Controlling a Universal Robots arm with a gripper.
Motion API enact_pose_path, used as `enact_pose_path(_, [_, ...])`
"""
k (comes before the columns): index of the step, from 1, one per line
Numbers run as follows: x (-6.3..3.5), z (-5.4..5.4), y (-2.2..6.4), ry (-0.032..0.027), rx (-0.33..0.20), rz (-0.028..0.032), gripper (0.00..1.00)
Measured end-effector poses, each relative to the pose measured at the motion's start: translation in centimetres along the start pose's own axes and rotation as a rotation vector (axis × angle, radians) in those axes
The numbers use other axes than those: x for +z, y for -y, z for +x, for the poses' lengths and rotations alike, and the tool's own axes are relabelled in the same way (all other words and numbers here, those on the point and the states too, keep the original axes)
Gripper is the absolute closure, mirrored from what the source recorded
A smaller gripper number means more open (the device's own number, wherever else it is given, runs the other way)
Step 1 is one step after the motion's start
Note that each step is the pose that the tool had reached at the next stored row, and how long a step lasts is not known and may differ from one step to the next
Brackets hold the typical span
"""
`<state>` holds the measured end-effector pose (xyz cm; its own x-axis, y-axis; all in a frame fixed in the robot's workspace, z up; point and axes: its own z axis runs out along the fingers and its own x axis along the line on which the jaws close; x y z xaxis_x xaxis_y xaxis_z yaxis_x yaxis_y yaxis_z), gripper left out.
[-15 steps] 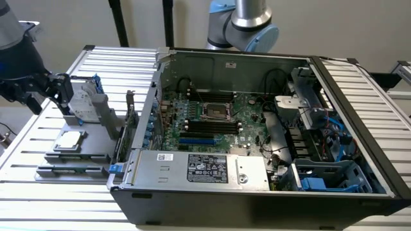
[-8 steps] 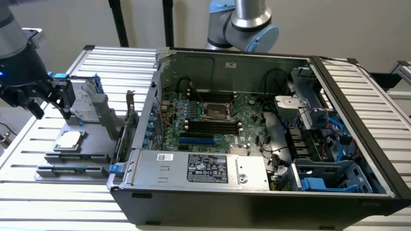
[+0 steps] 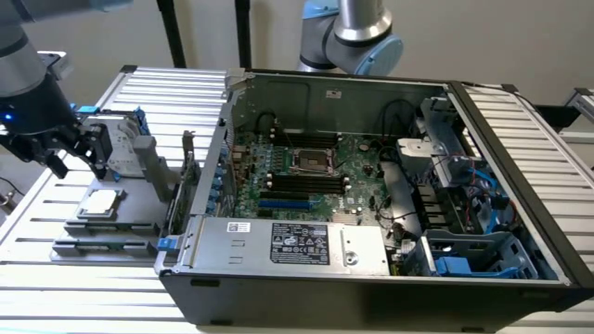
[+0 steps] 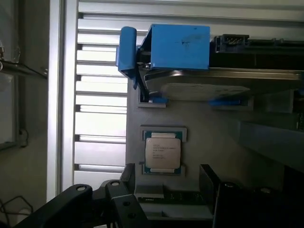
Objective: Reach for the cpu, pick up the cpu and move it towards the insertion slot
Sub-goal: 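Pick up the cpu and move it towards the insertion slot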
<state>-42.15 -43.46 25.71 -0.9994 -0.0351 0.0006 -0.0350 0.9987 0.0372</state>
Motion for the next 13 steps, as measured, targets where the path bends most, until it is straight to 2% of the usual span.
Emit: enact_pose_path(13, [2.36,0.2,0.09,0.0000,0.000,0.0000,0.35])
